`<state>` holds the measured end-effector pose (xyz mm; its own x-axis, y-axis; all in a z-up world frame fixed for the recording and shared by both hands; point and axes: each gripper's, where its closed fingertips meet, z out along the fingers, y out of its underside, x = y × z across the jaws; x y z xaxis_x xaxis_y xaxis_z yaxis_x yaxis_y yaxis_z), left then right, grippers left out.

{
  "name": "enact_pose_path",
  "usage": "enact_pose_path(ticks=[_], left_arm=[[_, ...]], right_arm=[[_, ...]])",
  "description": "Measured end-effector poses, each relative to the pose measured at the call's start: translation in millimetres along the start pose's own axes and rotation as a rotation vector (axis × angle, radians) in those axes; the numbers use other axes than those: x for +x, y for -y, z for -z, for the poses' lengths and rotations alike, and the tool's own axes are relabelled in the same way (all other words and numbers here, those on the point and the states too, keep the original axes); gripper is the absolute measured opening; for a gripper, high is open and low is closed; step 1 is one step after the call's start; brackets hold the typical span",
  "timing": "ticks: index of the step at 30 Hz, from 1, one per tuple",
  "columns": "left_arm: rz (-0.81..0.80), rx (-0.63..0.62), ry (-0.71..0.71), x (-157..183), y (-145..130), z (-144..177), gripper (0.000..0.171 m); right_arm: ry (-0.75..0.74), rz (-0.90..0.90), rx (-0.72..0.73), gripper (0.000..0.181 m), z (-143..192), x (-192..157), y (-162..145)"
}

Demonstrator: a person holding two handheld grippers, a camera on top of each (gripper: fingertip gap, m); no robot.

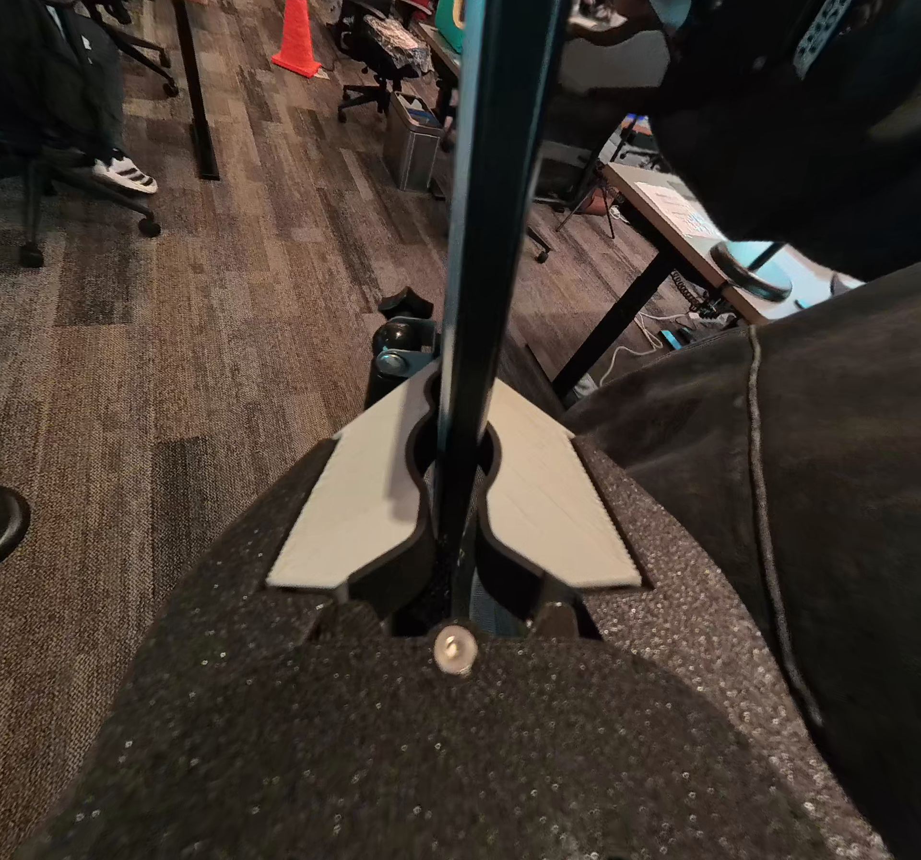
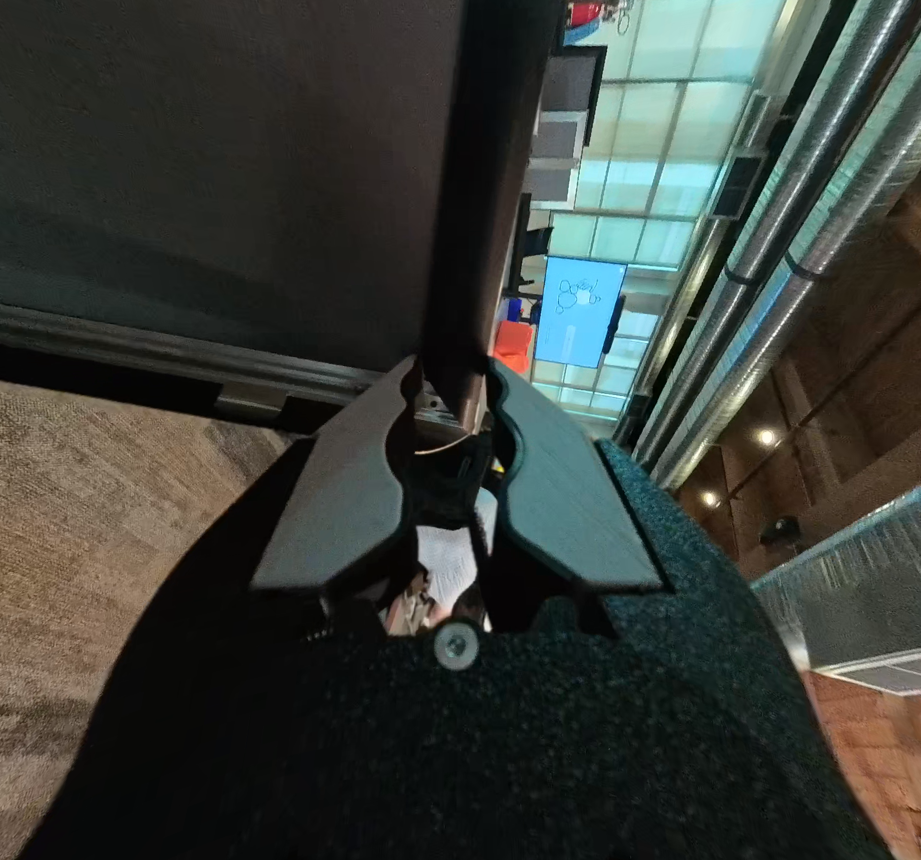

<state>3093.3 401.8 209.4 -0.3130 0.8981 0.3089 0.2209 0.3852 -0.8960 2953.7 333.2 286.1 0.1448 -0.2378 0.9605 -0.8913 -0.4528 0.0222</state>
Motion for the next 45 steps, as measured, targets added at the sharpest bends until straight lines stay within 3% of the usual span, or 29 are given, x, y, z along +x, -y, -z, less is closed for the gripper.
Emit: enact_pose_path(ticks=[5, 15, 16, 17, 18, 20, 21, 22, 23, 24, 28, 32, 37, 40, 45], left_arm=[[-0.011, 0.036, 0.035, -2, 1, 1, 0.003], [0.010, -0.026, 0.023, -4, -6, 0, 0.002], [0.023, -0.024, 0.017, -4, -6, -1, 0.002], [0.023, -0.022, 0.024, -5, -3, -2, 0.002], [0.008, -0.041, 0.034, -5, -2, -4, 0.002], [0.001, -0.065, 0.029, -6, 0, -10, 0.002], [-0.002, -0.067, 0.036, -7, 2, -12, 0.002], [-0.002, -0.065, 0.047, -8, 3, -14, 0.002], [0.002, -0.066, 0.058, -10, 4, -15, 0.002], [0.002, -0.070, 0.072, -11, 5, -15, 0.003], [0.033, -0.032, 0.146, -6, 13, -10, 0.011], [0.115, 0.120, 0.126, 9, 46, 8, 0.018], [0.123, -0.045, 0.088, 6, 14, 3, 0.010], [0.078, -0.074, 0.044, 14, 10, -1, 0.006], [0.041, -0.086, 0.032, 16, 7, 3, 0.004]], right_arm=[[-0.068, -0.036, 0.074, 0.022, 9, -1, 3], [-0.171, -0.191, 0.115, 0.027, 19, 8, 10], [-0.371, -0.234, 0.161, 0.000, 34, 40, 12], [-0.672, -0.259, 0.251, 0.000, 71, 90, 15], [-0.705, -0.285, 0.233, 0.000, 80, 115, 12], [-0.627, -0.457, 0.227, 0.000, 78, 144, -7], [-0.506, -0.565, 0.210, 0.000, 66, 140, -20], [-0.354, -0.680, 0.171, 0.009, 50, 124, -32], [-0.269, -0.810, 0.149, 0.030, 43, 111, -43], [-0.154, -0.942, 0.212, 0.026, 43, 95, -38], [0.340, -1.586, 0.541, 0.043, 65, 38, 9], [0.237, -1.722, 0.499, 0.045, 54, -6, 19], [0.090, -1.779, 0.342, 0.049, 33, -13, 10], [0.043, -1.789, 0.303, 0.047, 26, -12, 8], [0.096, -1.910, 0.428, 0.045, 19, -4, 8]])
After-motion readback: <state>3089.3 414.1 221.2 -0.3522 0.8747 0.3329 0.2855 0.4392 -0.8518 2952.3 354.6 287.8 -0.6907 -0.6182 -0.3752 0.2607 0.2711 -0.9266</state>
